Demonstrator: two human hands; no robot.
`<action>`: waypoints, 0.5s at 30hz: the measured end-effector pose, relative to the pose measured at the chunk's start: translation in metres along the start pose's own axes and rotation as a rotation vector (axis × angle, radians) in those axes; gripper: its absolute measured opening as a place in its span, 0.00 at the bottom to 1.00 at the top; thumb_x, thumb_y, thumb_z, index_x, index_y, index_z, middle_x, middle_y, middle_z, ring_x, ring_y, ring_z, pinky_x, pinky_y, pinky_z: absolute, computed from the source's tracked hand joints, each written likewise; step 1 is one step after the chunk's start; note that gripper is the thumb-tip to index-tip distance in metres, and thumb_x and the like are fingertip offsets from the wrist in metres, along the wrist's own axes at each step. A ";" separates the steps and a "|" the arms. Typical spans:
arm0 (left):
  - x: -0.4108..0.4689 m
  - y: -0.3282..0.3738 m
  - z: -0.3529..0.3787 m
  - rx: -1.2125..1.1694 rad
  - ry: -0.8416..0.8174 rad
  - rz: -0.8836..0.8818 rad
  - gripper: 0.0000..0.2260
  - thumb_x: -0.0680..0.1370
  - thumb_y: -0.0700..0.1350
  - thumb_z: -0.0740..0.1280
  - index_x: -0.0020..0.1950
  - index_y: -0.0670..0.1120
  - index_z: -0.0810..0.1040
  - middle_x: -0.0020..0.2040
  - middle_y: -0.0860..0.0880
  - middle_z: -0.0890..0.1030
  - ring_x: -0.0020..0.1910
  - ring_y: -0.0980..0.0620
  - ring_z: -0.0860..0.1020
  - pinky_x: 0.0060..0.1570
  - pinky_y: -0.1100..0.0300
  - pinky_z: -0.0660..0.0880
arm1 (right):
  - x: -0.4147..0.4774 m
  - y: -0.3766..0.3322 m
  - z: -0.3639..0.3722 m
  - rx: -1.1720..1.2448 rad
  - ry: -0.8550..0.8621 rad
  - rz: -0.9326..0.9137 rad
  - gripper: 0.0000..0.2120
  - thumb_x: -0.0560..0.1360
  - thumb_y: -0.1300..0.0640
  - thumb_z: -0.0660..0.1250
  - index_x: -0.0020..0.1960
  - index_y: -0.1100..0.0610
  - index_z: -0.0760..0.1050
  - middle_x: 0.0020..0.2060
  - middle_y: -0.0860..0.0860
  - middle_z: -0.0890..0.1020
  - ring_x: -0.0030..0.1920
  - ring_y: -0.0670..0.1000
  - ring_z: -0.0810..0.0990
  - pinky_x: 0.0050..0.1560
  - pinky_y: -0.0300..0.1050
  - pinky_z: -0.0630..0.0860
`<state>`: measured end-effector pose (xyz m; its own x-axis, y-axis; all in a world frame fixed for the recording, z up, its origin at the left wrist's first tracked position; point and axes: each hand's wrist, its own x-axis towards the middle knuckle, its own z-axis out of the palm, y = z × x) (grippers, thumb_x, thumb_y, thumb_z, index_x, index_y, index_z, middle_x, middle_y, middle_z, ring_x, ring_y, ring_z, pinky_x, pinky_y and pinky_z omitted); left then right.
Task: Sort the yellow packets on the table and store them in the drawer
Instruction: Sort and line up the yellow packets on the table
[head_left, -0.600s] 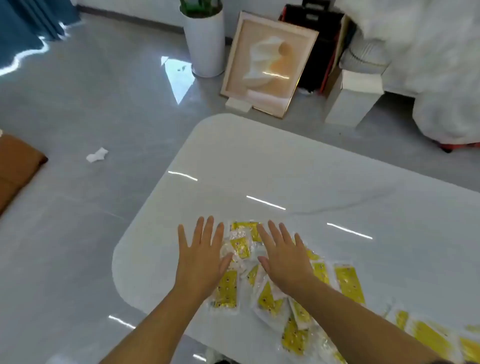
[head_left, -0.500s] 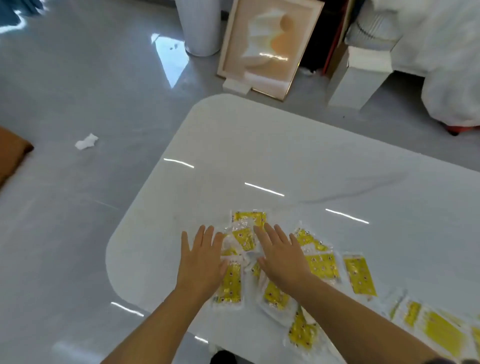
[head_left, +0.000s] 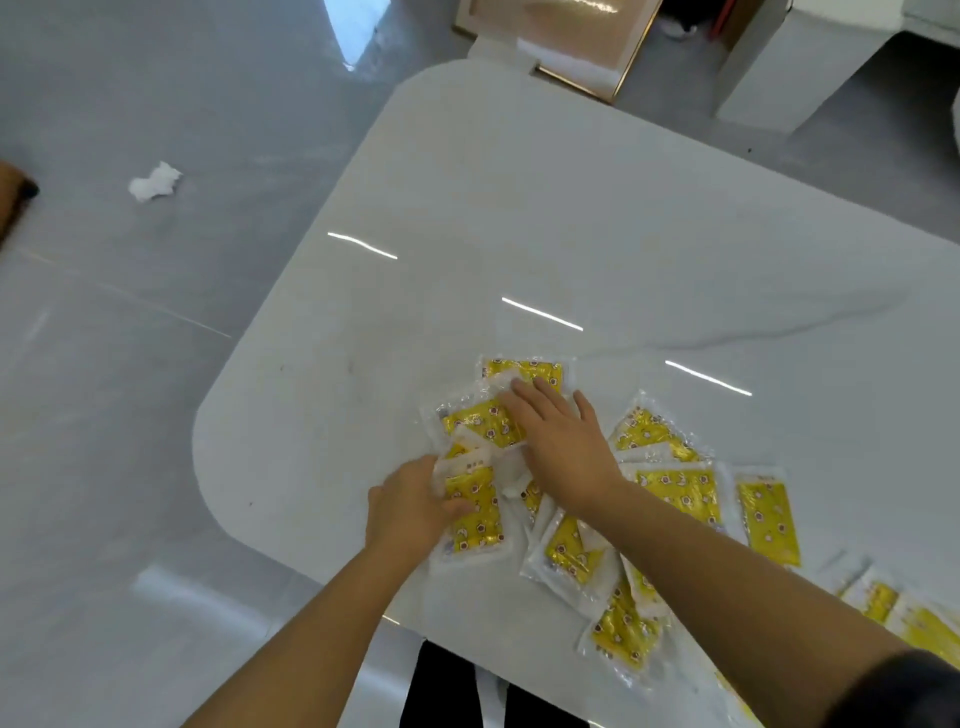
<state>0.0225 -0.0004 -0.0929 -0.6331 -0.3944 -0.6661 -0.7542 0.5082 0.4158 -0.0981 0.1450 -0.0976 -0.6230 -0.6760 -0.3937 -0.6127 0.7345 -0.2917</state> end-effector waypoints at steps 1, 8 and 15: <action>0.001 -0.001 -0.001 -0.067 -0.023 -0.022 0.13 0.69 0.51 0.75 0.49 0.55 0.76 0.44 0.55 0.79 0.49 0.50 0.79 0.50 0.55 0.73 | 0.004 0.001 -0.003 0.001 -0.013 -0.015 0.35 0.77 0.66 0.62 0.77 0.48 0.52 0.78 0.48 0.52 0.78 0.53 0.46 0.75 0.59 0.45; 0.001 -0.003 -0.016 -0.181 -0.077 -0.085 0.13 0.73 0.45 0.73 0.55 0.50 0.74 0.49 0.51 0.79 0.47 0.51 0.77 0.41 0.61 0.69 | 0.027 -0.003 -0.013 -0.148 -0.026 -0.218 0.31 0.78 0.60 0.63 0.77 0.49 0.54 0.77 0.47 0.56 0.78 0.53 0.49 0.74 0.60 0.43; 0.012 -0.007 -0.040 -0.198 -0.179 0.002 0.10 0.74 0.45 0.71 0.55 0.53 0.77 0.49 0.54 0.80 0.49 0.53 0.78 0.44 0.63 0.72 | 0.042 -0.011 -0.018 -0.366 0.024 -0.271 0.29 0.70 0.62 0.70 0.70 0.55 0.66 0.63 0.54 0.72 0.67 0.57 0.68 0.70 0.67 0.37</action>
<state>0.0130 -0.0394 -0.0787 -0.6073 -0.2432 -0.7564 -0.7833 0.3424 0.5188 -0.1265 0.1077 -0.0954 -0.4249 -0.8452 -0.3242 -0.8839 0.4647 -0.0527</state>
